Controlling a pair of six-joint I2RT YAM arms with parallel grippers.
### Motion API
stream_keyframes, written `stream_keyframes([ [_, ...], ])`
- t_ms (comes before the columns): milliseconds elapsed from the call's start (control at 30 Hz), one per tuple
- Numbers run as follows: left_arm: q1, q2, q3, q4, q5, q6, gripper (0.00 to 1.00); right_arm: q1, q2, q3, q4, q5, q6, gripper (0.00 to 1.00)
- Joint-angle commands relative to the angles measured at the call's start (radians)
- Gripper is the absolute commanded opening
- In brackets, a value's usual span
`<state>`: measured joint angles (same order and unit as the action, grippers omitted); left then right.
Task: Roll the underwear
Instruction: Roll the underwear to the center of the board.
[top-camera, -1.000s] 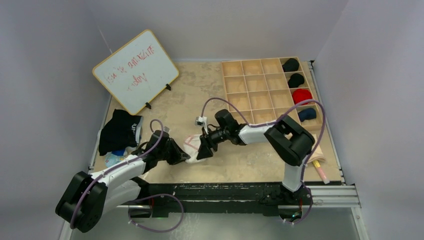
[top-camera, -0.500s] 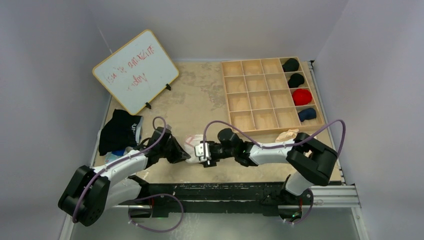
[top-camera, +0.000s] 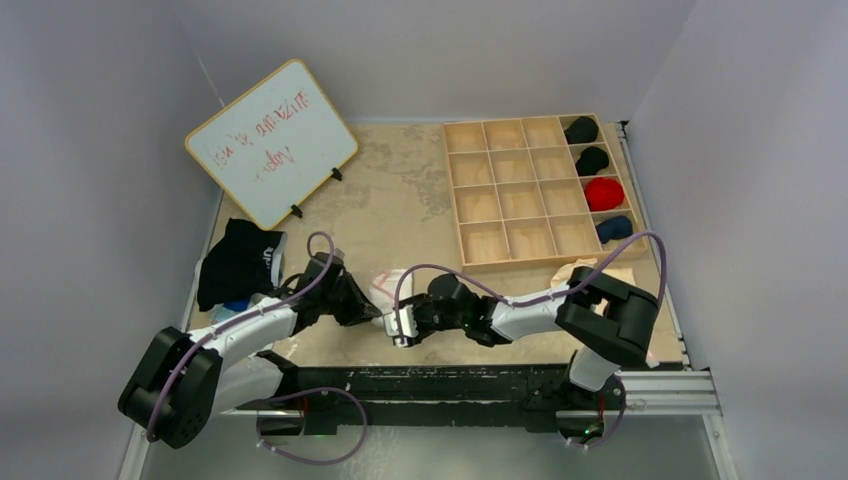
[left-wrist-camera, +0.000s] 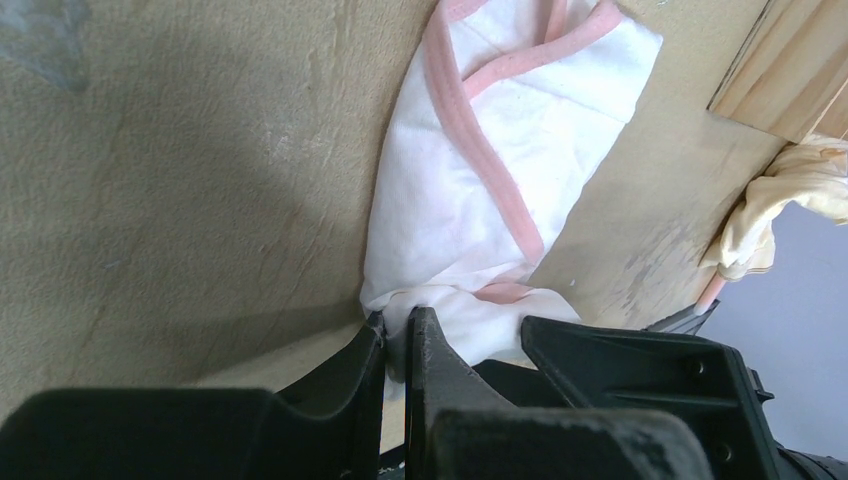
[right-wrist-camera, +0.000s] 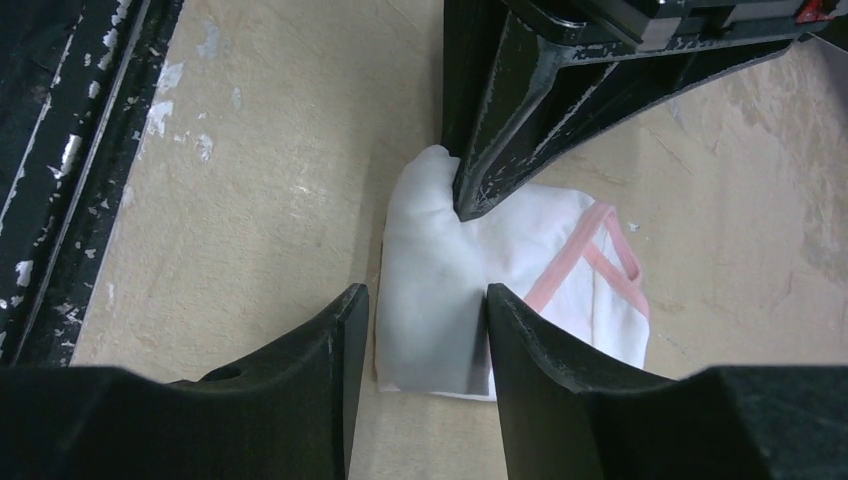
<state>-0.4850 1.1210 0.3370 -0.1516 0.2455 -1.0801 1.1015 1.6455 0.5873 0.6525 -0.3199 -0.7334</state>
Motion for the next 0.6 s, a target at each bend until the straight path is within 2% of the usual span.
stream_keyframes([
  [0, -0.003, 0.022, 0.005, -0.057, -0.027, 0.042, 0.01, 0.013, 0.025, -0.002, 0.039, 0.05, -0.019, 0.49],
  [100, -0.003, 0.022, 0.005, -0.057, -0.026, 0.046, 0.01, 0.015, 0.053, 0.005, 0.043, 0.112, -0.018, 0.45],
  [267, -0.003, 0.01, 0.007, -0.078, -0.04, 0.045, 0.02, 0.015, 0.079, 0.001, 0.046, 0.18, 0.001, 0.19],
  [300, -0.003, 0.003, 0.008, -0.087, -0.046, 0.041, 0.06, 0.015, 0.075, -0.004, 0.045, 0.169, 0.019, 0.17],
  [400, -0.002, -0.025, 0.017, -0.126, -0.083, 0.03, 0.25, 0.008, 0.054, -0.008, 0.014, 0.048, 0.116, 0.09],
  [467, -0.001, -0.061, 0.021, -0.153, -0.106, 0.018, 0.38, -0.01, 0.049, 0.009, -0.02, -0.063, 0.197, 0.08],
  [567, -0.001, -0.145, 0.023, -0.188, -0.135, -0.005, 0.5, -0.064, 0.068, 0.058, -0.057, -0.224, 0.355, 0.07],
])
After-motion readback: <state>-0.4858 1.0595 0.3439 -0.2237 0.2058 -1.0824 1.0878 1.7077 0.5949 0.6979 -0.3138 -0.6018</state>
